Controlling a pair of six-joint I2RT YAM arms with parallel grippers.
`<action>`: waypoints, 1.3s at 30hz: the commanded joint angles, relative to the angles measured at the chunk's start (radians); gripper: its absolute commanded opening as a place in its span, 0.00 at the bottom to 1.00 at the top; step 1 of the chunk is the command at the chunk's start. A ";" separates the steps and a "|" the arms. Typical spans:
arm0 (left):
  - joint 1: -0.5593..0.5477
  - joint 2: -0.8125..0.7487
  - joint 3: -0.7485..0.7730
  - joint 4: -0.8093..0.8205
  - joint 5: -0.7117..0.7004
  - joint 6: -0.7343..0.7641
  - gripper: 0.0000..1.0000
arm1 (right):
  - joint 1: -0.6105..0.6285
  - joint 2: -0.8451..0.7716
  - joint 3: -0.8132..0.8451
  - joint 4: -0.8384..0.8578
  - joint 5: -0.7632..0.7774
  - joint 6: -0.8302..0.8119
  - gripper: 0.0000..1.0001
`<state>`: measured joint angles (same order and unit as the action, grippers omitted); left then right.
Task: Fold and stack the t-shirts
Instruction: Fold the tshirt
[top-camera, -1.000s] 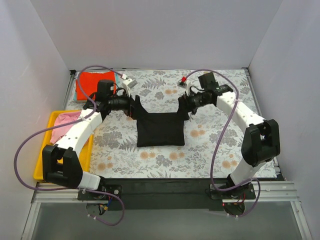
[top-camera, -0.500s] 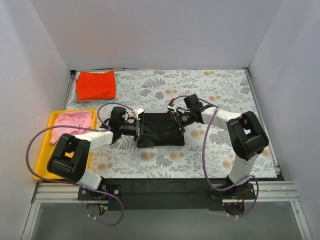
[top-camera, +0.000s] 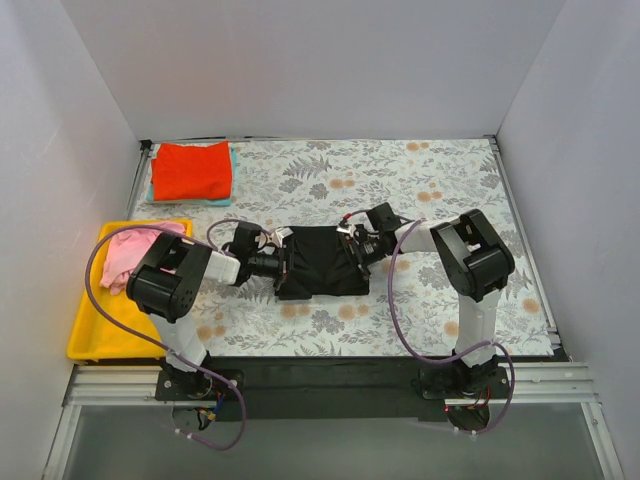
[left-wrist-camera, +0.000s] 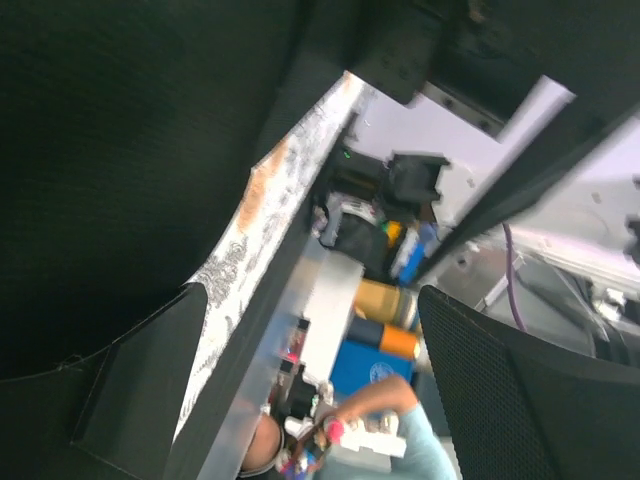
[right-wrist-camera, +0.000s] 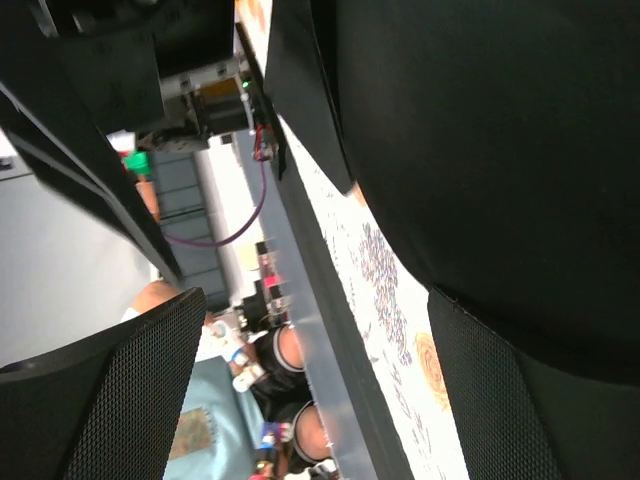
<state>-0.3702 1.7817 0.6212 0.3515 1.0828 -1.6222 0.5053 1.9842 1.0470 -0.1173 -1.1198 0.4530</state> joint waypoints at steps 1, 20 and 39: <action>0.034 0.028 -0.017 0.032 0.003 0.001 0.87 | -0.033 0.011 -0.053 0.015 0.002 -0.056 0.98; 0.201 -0.398 0.061 -0.515 -0.014 0.376 0.88 | -0.171 -0.275 -0.029 -0.307 0.058 -0.404 0.98; 0.369 -0.342 0.402 -0.953 -0.564 0.512 0.88 | 0.482 -0.239 0.306 -0.351 1.104 -0.737 0.41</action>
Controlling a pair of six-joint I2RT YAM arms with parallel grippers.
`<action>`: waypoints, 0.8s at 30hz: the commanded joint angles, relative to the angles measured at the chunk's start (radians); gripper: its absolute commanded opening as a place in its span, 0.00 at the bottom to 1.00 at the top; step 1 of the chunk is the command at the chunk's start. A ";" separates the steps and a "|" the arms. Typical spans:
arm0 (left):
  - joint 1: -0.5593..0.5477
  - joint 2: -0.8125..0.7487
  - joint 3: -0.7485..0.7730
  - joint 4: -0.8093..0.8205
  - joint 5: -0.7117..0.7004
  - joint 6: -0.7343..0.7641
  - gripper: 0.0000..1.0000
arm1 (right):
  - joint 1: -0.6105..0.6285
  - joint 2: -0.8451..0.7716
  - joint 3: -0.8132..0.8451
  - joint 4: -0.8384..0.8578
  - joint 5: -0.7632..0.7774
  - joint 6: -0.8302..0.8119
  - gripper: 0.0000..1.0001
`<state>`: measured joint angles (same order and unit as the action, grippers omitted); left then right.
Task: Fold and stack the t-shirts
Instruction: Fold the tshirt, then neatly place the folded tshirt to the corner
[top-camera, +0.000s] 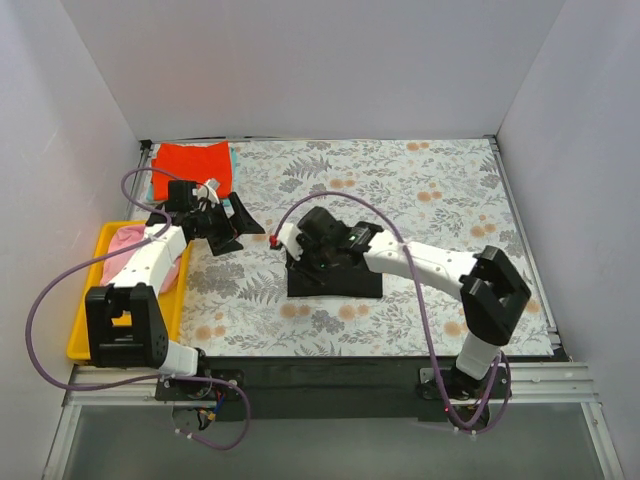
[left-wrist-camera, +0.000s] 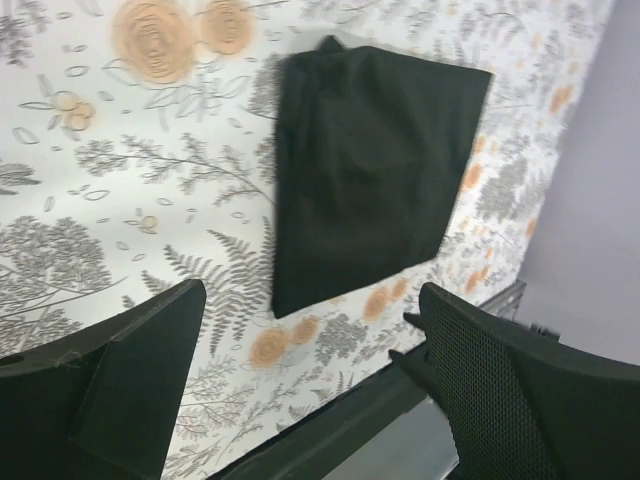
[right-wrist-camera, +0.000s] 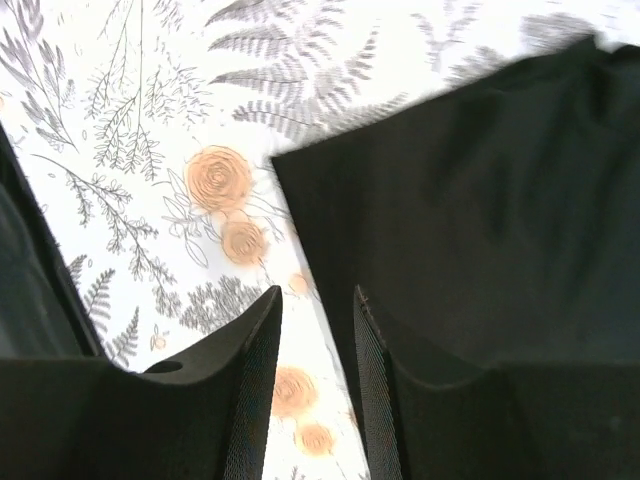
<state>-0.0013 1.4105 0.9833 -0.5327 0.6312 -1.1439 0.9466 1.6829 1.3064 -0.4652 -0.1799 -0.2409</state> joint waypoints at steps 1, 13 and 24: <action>0.000 0.039 0.044 -0.069 -0.129 0.033 0.88 | 0.075 0.084 0.078 -0.004 0.174 -0.044 0.41; 0.049 0.117 0.017 -0.020 -0.068 -0.020 0.88 | 0.178 0.307 0.231 -0.047 0.188 -0.040 0.40; 0.069 0.125 -0.001 -0.001 -0.028 -0.050 0.88 | 0.176 0.374 0.223 -0.036 0.131 -0.018 0.43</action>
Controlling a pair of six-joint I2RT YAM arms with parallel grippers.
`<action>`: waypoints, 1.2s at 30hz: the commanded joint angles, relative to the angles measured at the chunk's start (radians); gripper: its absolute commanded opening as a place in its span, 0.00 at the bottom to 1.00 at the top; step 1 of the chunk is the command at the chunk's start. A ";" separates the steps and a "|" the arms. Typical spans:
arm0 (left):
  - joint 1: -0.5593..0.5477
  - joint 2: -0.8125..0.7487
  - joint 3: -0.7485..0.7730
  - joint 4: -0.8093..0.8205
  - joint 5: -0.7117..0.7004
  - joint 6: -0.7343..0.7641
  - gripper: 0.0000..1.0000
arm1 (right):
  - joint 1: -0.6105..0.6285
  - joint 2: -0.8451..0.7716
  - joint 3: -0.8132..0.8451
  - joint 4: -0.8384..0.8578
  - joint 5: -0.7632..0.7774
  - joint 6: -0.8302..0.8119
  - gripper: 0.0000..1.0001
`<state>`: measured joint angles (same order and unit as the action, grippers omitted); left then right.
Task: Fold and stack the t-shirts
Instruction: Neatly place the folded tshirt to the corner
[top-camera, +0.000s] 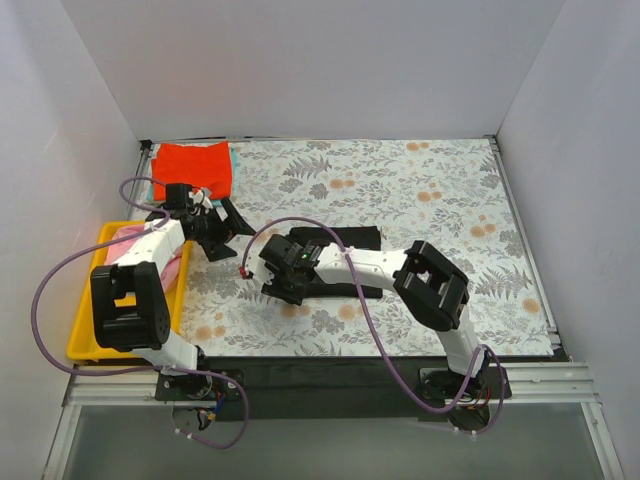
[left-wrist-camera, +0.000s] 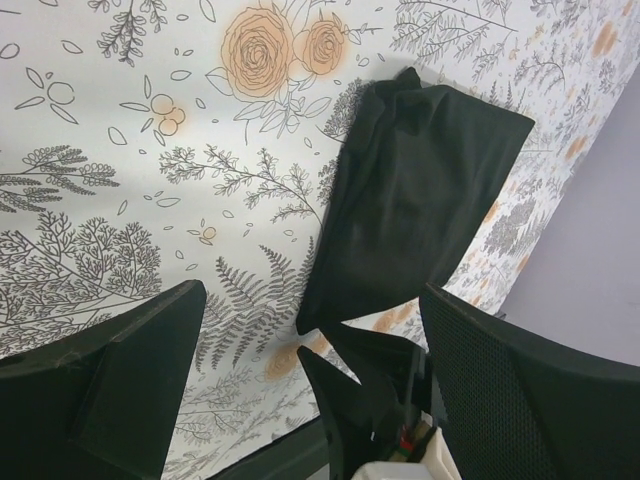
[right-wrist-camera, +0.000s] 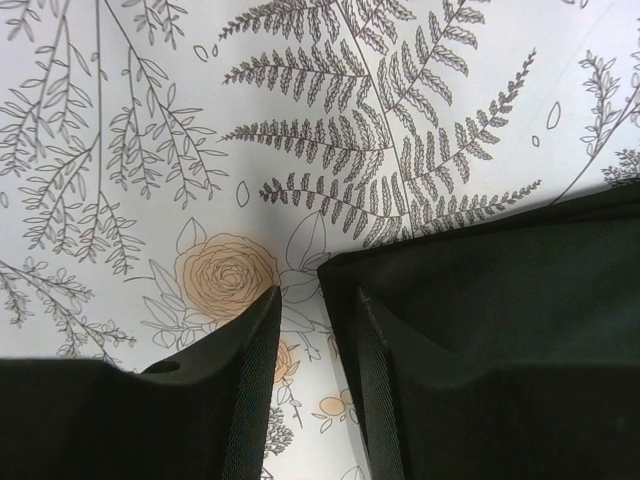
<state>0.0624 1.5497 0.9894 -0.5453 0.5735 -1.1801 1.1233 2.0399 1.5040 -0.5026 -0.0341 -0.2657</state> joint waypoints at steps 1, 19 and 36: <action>0.005 -0.016 -0.012 0.015 0.032 -0.013 0.88 | 0.000 0.019 0.025 0.004 -0.013 0.005 0.41; -0.007 -0.002 -0.110 0.123 0.172 -0.096 0.88 | -0.071 -0.141 0.055 0.009 -0.099 -0.032 0.01; -0.219 0.115 -0.196 0.446 0.100 -0.430 0.88 | -0.085 -0.115 0.154 0.004 -0.144 -0.020 0.01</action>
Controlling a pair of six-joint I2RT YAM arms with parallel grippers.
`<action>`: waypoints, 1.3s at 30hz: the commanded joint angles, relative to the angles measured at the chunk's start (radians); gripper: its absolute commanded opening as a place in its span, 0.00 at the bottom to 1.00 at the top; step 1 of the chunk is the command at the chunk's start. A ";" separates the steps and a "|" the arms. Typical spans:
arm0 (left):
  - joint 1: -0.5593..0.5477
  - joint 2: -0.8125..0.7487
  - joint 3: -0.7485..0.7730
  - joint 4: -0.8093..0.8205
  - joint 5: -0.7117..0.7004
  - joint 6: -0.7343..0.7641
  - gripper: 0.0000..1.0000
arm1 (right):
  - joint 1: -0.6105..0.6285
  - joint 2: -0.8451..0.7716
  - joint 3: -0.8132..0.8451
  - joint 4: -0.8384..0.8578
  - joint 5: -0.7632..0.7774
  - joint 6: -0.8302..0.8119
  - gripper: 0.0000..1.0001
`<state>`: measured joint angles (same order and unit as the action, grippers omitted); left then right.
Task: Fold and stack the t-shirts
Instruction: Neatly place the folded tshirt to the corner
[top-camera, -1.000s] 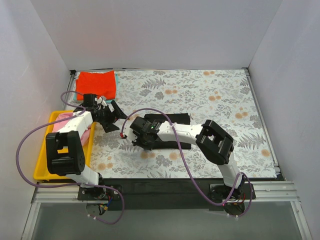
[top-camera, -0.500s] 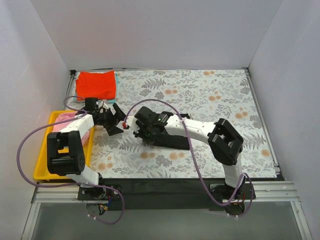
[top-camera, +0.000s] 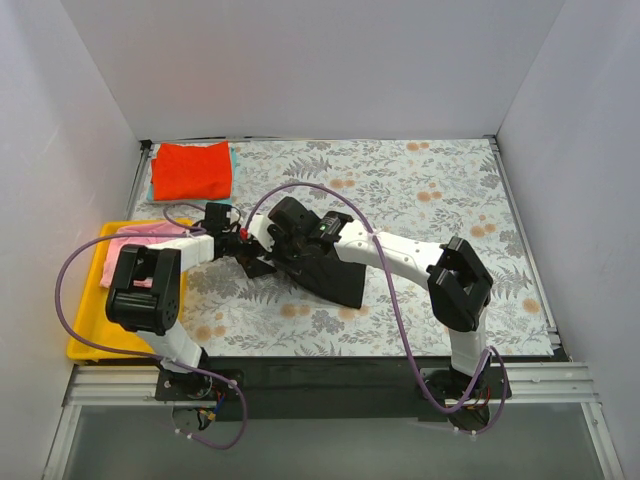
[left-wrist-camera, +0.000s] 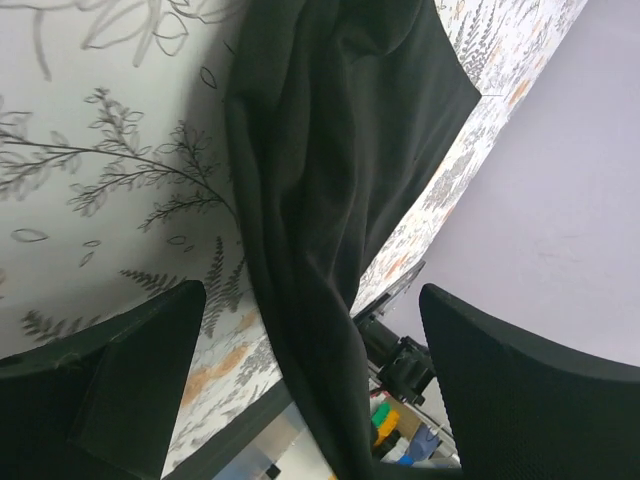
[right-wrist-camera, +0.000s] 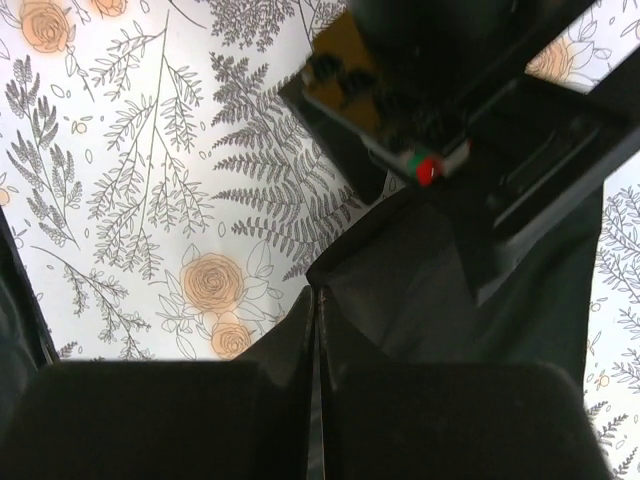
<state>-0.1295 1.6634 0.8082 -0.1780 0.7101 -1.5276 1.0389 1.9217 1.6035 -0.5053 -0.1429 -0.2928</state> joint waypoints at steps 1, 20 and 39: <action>-0.039 0.004 -0.017 0.095 -0.047 -0.100 0.88 | 0.000 0.005 0.056 0.008 -0.038 0.010 0.01; -0.058 0.154 0.337 -0.141 -0.179 0.186 0.00 | -0.068 -0.018 0.079 -0.064 -0.124 0.041 0.27; 0.010 0.456 1.149 -0.431 -0.630 1.003 0.00 | -0.537 -0.291 -0.172 -0.099 -0.279 0.040 0.84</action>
<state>-0.1555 2.1246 1.8694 -0.6041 0.1631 -0.6449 0.4995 1.6646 1.4502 -0.5991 -0.3931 -0.2424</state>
